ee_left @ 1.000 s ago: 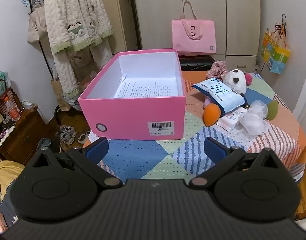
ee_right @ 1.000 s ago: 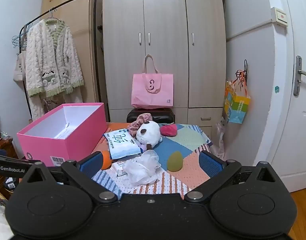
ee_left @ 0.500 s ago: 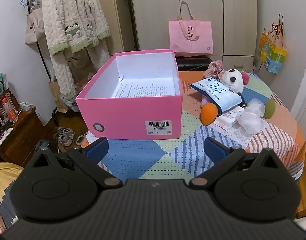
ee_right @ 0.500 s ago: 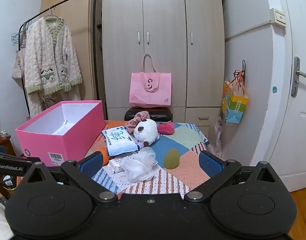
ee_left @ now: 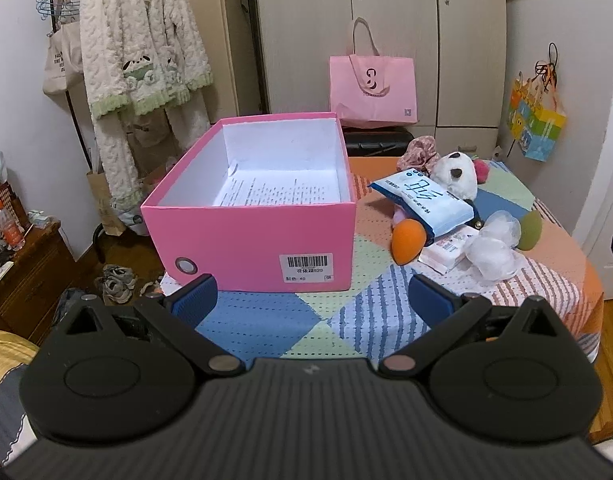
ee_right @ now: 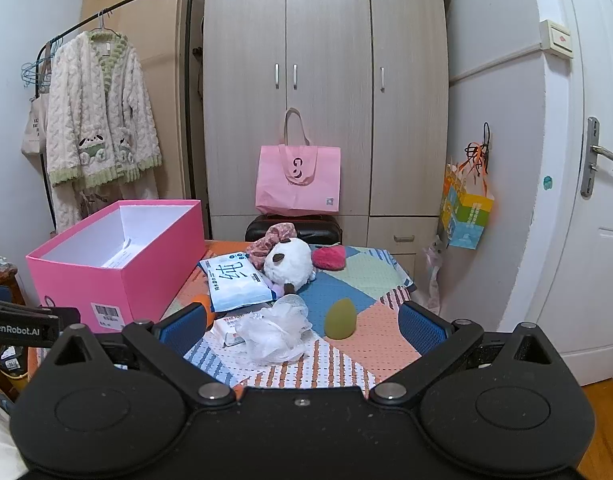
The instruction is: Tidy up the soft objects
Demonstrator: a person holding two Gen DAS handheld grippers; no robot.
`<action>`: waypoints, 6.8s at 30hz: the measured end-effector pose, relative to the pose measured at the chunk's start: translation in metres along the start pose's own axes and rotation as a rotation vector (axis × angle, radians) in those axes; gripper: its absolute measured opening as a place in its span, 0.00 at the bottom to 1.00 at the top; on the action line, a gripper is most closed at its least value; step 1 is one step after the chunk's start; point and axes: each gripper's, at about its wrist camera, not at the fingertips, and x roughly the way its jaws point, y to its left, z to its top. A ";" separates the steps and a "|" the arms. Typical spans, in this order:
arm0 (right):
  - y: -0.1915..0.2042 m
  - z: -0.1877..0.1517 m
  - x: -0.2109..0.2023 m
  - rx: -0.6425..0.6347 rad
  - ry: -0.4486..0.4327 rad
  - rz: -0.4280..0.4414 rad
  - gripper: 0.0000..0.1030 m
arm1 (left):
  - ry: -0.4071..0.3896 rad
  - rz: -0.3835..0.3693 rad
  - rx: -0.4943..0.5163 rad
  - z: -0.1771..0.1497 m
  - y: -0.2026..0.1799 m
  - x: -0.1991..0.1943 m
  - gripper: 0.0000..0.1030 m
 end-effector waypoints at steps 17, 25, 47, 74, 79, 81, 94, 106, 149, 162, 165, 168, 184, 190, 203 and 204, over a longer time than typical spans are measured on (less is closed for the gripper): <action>0.000 -0.013 -0.007 -0.033 -0.055 0.021 1.00 | -0.093 -0.014 0.047 -0.021 -0.004 -0.005 1.00; -0.006 -0.024 -0.005 -0.018 -0.060 0.039 1.00 | -0.119 -0.046 0.035 -0.032 0.001 -0.003 1.00; -0.028 -0.026 0.000 -0.017 -0.178 0.168 1.00 | -0.161 -0.088 0.022 -0.025 -0.004 0.005 1.00; -0.110 -0.039 0.146 0.079 0.047 0.310 0.69 | -0.165 -0.513 0.208 -0.011 -0.128 0.132 0.74; -0.111 -0.042 0.166 0.073 0.049 0.330 0.69 | -0.175 -0.497 0.289 -0.013 -0.144 0.144 0.56; -0.110 -0.043 0.173 0.058 0.052 0.339 0.69 | -0.172 -0.487 0.309 -0.014 -0.148 0.147 0.55; -0.108 -0.057 0.202 0.041 0.070 0.382 0.45 | -0.167 -0.411 0.348 -0.020 -0.169 0.153 0.48; -0.110 -0.061 0.195 0.034 0.021 0.373 0.39 | -0.163 -0.439 0.246 -0.015 -0.159 0.154 0.32; -0.028 -0.012 0.108 -0.049 0.248 0.592 0.39 | 0.103 -0.535 0.071 -0.009 -0.013 0.077 0.32; 0.034 0.017 0.089 -0.095 0.222 0.746 0.39 | -0.010 -0.485 0.054 0.009 0.064 0.030 0.32; 0.050 0.027 0.090 -0.120 0.190 0.751 0.39 | -0.046 -0.472 0.048 0.021 0.076 0.031 0.32; 0.065 0.039 0.099 -0.131 0.169 0.751 0.39 | -0.073 -0.459 0.033 0.036 0.089 0.036 0.32; 0.162 0.106 0.188 -0.510 0.219 0.734 0.40 | 0.027 -0.447 0.029 0.103 0.120 0.139 0.32; 0.192 0.102 0.234 -0.570 0.332 0.728 0.39 | 0.146 -0.354 0.076 0.101 0.119 0.188 0.32; 0.228 0.081 0.275 -0.739 0.510 0.743 0.40 | 0.272 -0.318 0.176 0.105 0.113 0.218 0.37; 0.229 0.080 0.276 -0.744 0.516 0.744 0.40 | 0.269 -0.318 0.184 0.106 0.112 0.216 0.41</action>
